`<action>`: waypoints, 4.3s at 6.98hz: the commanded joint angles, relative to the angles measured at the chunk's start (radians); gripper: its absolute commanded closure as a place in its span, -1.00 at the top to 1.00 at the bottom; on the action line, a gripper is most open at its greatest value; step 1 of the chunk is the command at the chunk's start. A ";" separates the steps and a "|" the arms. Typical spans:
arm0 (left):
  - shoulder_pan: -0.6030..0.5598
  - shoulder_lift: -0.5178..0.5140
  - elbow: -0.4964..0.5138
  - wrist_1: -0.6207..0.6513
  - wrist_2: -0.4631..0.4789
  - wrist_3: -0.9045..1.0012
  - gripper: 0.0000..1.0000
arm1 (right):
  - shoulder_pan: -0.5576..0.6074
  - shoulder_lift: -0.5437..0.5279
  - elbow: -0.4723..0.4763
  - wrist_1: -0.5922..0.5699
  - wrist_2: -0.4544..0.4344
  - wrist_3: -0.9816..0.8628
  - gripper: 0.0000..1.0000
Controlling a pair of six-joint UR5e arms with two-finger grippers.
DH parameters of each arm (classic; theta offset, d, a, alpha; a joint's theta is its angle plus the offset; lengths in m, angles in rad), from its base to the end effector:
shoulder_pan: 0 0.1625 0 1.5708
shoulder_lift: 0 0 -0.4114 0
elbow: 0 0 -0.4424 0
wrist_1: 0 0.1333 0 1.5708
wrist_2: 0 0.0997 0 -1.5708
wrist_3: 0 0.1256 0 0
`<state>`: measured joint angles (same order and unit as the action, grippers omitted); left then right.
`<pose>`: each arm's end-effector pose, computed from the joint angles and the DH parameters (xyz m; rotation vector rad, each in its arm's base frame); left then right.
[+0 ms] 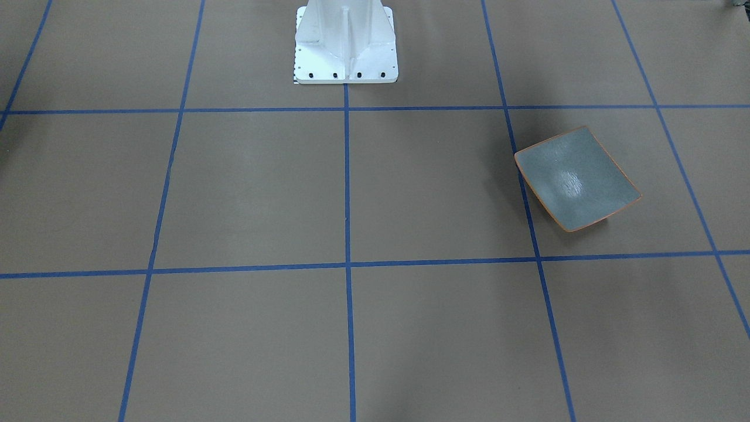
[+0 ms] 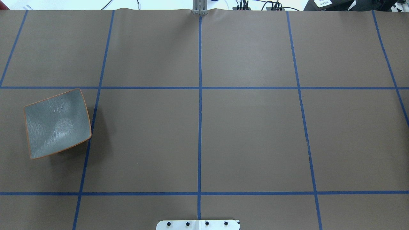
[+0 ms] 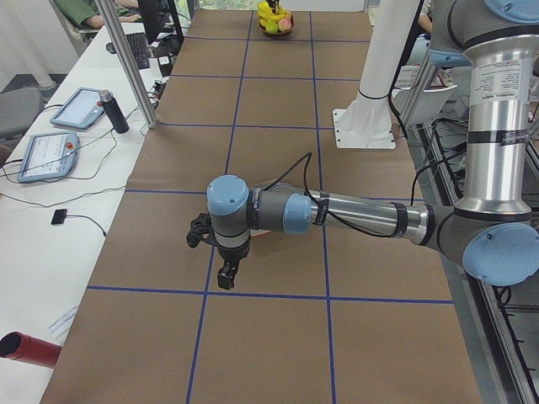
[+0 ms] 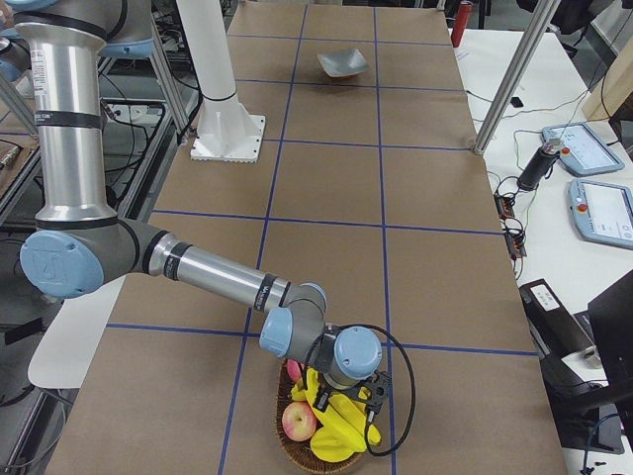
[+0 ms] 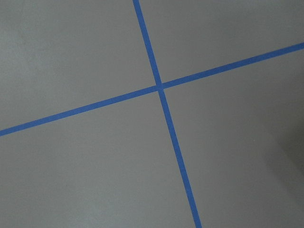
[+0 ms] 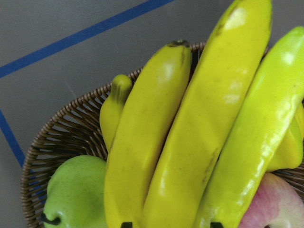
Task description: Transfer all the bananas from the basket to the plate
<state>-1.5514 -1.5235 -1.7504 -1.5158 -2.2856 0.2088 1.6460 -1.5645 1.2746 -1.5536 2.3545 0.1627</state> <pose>-0.0408 -0.5267 0.6019 0.1416 0.7061 0.2459 0.0820 -0.4938 0.8129 -0.2937 -0.7701 0.3312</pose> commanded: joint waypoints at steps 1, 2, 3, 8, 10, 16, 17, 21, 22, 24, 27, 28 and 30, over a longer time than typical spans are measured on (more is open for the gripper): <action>-0.001 -0.004 0.005 0.000 -0.002 0.000 1.00 | 0.000 0.000 0.002 0.000 0.002 0.000 -0.44; 0.001 -0.006 0.006 0.000 0.000 0.000 1.00 | 0.002 -0.002 0.005 0.001 0.005 0.000 -0.74; -0.001 -0.007 0.012 0.000 0.000 0.000 1.00 | 0.002 0.000 0.009 0.001 0.005 0.000 -0.86; 0.001 -0.015 0.020 0.000 -0.002 -0.002 1.00 | 0.084 0.008 0.061 -0.006 0.002 0.000 -1.00; 0.001 -0.017 0.026 0.002 -0.002 -0.002 1.00 | 0.113 0.018 0.115 -0.025 -0.009 0.006 -1.00; 0.002 -0.070 0.074 -0.021 -0.003 -0.003 1.00 | -0.133 0.103 0.415 0.027 0.055 0.038 -1.00; 0.002 -0.085 0.083 -0.021 -0.003 -0.005 1.00 | -0.229 0.148 0.469 0.024 0.065 0.126 -1.00; 0.091 -0.193 0.072 -0.027 -0.088 -0.209 1.00 | -0.695 0.416 0.575 0.026 -0.013 0.659 -1.00; 0.161 -0.219 0.071 -0.081 -0.124 -0.308 1.00 | -0.777 0.502 0.575 0.026 -0.061 0.726 -1.00; 0.282 -0.297 0.060 -0.264 -0.170 -0.659 1.00 | -0.897 0.619 0.585 0.033 -0.112 0.888 -1.00; 0.495 -0.455 0.063 -0.530 -0.215 -1.158 1.00 | -1.017 0.661 0.580 0.247 -0.206 0.963 -1.00; 0.570 -0.490 0.065 -0.626 -0.207 -1.310 0.99 | -1.057 0.667 0.585 0.259 -0.265 0.977 -1.00; 0.606 -0.507 0.066 -0.789 -0.201 -1.394 0.97 | -1.063 0.667 0.592 0.262 -0.265 0.976 -1.00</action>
<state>-0.9736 -2.0160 -1.6846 -2.2134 -2.4898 -1.1336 0.5914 -0.8970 1.8635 -1.2988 2.0969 1.1361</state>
